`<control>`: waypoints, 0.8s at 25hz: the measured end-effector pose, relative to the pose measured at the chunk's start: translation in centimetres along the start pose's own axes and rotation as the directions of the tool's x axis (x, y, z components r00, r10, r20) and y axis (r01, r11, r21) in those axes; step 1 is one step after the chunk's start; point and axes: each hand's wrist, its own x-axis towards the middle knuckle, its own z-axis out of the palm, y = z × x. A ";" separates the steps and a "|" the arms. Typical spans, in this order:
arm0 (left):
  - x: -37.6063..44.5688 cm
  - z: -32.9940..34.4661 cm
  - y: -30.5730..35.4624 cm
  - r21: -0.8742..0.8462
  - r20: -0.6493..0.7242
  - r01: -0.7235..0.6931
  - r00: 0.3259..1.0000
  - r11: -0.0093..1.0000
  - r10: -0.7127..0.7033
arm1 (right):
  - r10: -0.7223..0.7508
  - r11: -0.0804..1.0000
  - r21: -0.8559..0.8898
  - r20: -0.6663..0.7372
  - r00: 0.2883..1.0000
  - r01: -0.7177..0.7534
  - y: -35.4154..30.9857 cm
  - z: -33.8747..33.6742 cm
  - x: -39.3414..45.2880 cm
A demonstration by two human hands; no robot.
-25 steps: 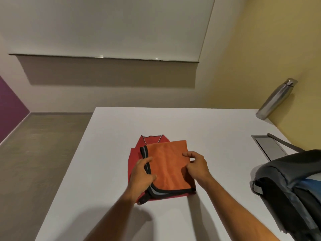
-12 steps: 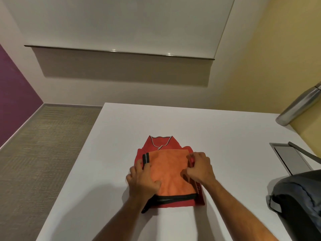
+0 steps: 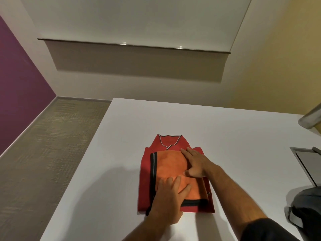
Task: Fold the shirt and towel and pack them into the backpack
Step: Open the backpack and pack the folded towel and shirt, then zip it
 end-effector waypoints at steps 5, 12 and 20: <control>0.5 -0.9 -1.0 0.095 0.032 -0.031 0.999 0.995 0.028 | 0.072 0.997 -0.022 -0.012 0.997 -0.072 0.4 0.9 -0.4; -1.1 -1.4 -5.9 0.198 -0.023 -0.192 0.979 0.961 0.201 | 0.206 0.978 0.021 -0.252 0.945 -0.208 -0.5 3.7 -4.5; -0.5 -3.0 -8.9 -0.006 -0.157 -0.175 0.973 0.985 0.172 | 0.367 0.927 0.190 -0.285 0.885 -0.323 -3.6 7.5 -7.9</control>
